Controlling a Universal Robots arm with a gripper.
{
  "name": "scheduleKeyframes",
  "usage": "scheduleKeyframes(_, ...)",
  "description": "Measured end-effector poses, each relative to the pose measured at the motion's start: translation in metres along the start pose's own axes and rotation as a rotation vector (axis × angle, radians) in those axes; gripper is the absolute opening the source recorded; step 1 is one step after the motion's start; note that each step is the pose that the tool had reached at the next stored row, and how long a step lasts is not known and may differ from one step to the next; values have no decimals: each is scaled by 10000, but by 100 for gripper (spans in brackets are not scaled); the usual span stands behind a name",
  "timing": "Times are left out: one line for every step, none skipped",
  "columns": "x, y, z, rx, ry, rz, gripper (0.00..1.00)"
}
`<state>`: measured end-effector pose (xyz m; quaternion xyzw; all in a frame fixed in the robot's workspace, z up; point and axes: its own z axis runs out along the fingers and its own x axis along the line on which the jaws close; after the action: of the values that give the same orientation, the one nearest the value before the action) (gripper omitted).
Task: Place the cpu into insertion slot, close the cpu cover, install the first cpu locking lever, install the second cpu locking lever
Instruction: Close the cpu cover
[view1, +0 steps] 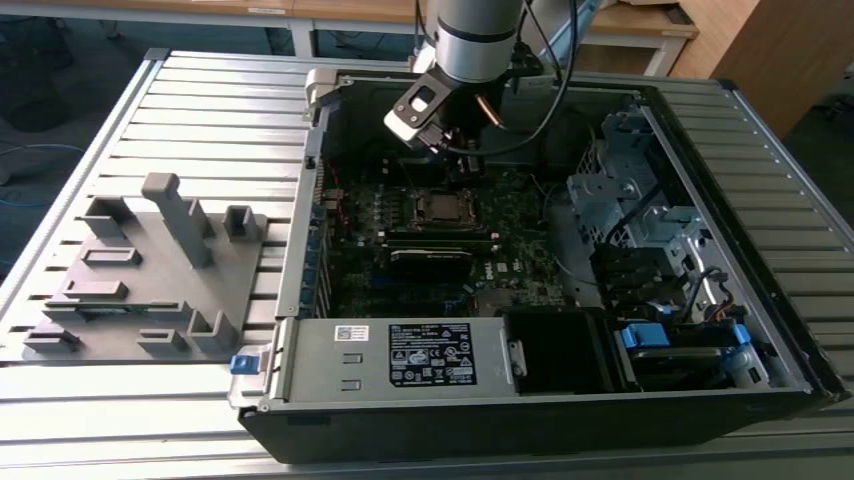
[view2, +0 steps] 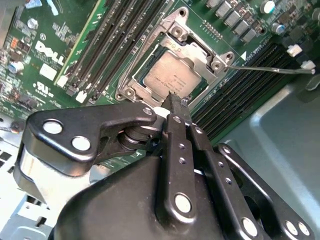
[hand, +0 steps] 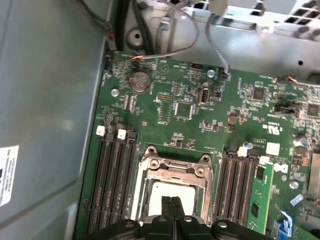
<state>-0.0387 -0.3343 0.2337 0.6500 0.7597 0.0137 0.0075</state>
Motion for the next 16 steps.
scheduleKeyframes(0,0,0,0,5,-149,10)
scheduleKeyframes(0,0,0,1,8,-275,10)
scheduleKeyframes(0,0,1,1,9,-313,10)
scheduleKeyframes(0,0,1,1,10,-314,10)
scheduleKeyframes(0,0,0,2,10,-314,10)
scheduleKeyframes(0,0,1,1,10,-315,10)
scheduleKeyframes(0,0,1,2,10,-315,10)
scheduleKeyframes(0,0,1,2,10,-316,10)
scheduleKeyframes(0,0,1,1,10,-321,10)
scheduleKeyframes(0,0,1,2,11,-360,10)
scheduleKeyframes(0,0,1,3,14,-447,10)
scheduleKeyframes(0,0,1,3,17,-561,10)
scheduleKeyframes(0,0,1,4,21,-693,10)
scheduleKeyframes(0,0,1,5,26,-838,10)
scheduleKeyframes(0,0,2,6,31,-996,10)
scheduleKeyframes(0,0,2,7,35,-1163,10)
